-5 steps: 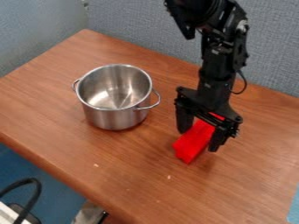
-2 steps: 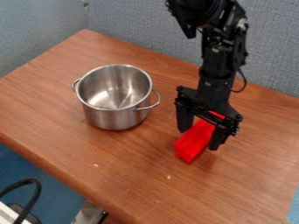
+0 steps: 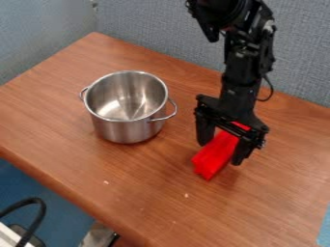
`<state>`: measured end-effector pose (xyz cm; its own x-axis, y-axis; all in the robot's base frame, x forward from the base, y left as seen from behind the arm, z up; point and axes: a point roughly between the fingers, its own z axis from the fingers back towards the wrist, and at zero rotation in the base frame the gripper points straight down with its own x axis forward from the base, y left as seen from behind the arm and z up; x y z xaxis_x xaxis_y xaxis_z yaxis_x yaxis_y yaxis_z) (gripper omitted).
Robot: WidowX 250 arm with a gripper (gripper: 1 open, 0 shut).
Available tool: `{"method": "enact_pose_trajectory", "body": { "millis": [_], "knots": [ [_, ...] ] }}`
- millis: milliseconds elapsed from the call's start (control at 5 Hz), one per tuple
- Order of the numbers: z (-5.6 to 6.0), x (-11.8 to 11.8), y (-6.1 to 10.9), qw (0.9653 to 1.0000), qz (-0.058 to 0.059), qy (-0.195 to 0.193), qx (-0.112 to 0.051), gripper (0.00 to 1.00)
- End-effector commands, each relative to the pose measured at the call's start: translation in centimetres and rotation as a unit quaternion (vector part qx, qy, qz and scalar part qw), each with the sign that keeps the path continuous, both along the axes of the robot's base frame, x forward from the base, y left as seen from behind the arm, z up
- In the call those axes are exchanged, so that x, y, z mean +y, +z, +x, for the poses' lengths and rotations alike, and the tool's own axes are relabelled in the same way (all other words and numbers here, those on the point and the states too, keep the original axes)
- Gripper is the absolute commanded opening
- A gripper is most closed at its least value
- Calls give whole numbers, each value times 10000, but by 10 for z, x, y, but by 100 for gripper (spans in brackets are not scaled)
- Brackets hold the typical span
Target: Put the red object in the metal pot
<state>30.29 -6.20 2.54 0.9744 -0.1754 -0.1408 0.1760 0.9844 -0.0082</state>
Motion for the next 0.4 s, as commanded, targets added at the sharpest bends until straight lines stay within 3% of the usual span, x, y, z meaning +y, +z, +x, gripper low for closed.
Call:
{"method": "enact_pose_trajectory", "body": {
  "millis": [0,200],
  "knots": [
    [9,1,10,9998,-51,53,-196,100],
    [10,1,9,9998,-59,51,-192,100]
  ]
}}
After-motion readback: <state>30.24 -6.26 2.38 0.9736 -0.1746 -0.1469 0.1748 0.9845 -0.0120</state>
